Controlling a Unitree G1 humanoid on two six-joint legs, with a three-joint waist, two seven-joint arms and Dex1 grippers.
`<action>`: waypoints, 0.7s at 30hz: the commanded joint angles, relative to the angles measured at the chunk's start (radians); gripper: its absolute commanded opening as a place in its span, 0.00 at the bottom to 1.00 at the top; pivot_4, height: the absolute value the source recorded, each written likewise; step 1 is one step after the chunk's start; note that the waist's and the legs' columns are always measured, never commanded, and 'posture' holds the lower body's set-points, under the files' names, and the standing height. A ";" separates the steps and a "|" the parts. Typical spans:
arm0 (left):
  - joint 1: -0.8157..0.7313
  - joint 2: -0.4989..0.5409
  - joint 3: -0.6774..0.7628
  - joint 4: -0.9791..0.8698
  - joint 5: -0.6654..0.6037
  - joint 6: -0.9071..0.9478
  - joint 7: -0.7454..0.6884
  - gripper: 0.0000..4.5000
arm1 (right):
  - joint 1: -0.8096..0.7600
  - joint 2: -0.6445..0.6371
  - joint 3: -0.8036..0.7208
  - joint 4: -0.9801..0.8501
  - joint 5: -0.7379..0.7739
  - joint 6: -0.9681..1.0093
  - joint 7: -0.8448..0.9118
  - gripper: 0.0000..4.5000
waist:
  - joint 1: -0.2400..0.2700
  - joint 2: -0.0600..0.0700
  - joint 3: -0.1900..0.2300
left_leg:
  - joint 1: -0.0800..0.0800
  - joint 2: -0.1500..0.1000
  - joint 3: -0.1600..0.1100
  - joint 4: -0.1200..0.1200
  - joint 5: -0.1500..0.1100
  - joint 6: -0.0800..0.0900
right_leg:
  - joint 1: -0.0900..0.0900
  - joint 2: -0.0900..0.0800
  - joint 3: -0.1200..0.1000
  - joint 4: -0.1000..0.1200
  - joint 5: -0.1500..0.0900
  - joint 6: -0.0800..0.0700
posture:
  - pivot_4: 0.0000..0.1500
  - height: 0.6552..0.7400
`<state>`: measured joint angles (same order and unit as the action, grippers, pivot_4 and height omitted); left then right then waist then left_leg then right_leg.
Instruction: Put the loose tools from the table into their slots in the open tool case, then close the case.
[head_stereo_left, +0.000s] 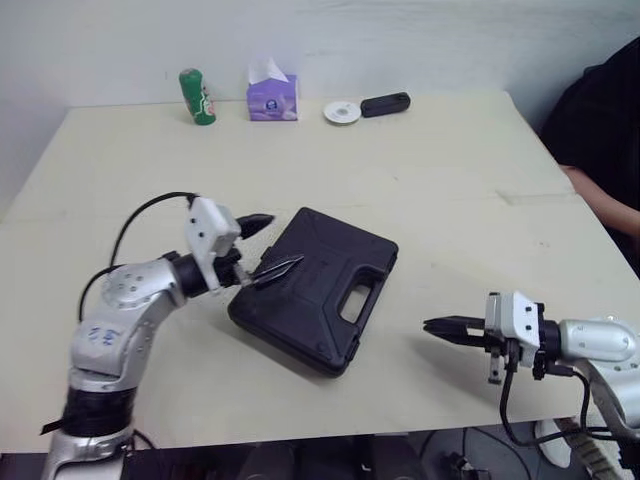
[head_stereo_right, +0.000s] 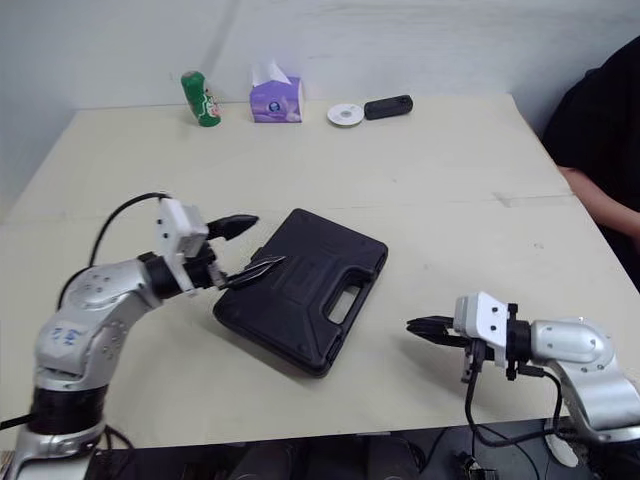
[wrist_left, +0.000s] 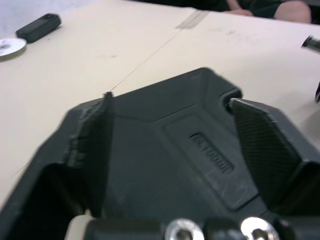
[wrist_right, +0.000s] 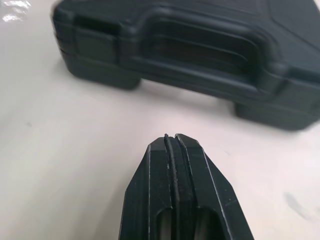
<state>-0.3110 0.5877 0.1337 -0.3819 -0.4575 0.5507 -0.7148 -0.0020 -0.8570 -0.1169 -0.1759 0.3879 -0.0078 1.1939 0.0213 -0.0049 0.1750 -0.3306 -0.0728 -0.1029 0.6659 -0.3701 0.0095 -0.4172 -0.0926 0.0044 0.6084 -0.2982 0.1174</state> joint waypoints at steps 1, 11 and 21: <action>0.054 0.054 0.093 -0.039 -0.028 -0.011 -0.019 1.00 | -0.043 -0.037 -0.062 0.061 0.032 -0.001 0.033 0.07 | 0.003 0.000 0.000 | -0.002 0.000 0.000 0.001 0.000 0.000 | -0.001 0.000 0.000 0.000 0.000 0.000 | 1.00 1.00; 0.364 0.219 0.230 -0.137 0.042 -0.021 -0.052 1.00 | -0.193 -0.158 -0.150 0.359 -0.009 -0.136 0.138 0.99 | 0.004 0.002 0.002 | -0.005 0.000 0.000 0.001 0.000 0.001 | -0.003 -0.001 -0.001 -0.001 0.000 0.000 | 1.00 1.00; 0.590 0.271 0.338 -0.189 0.050 0.009 -0.088 1.00 | -0.297 -0.229 -0.169 0.632 -0.054 -0.291 0.178 0.99 | 0.001 0.006 0.003 | -0.004 0.000 0.001 0.001 -0.001 0.002 | -0.002 -0.002 0.001 -0.001 0.000 -0.001 | 1.00 1.00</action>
<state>0.2865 0.8568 0.4332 -0.5539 -0.4233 0.5829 -0.8177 -0.2832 -1.0582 -0.2528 0.4442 0.3374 -0.2735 1.3721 0.0226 0.0008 0.1778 -0.3348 -0.0730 -0.1016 0.6664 -0.3706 0.0112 -0.4196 -0.0941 0.0048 0.6075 -0.2982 0.1169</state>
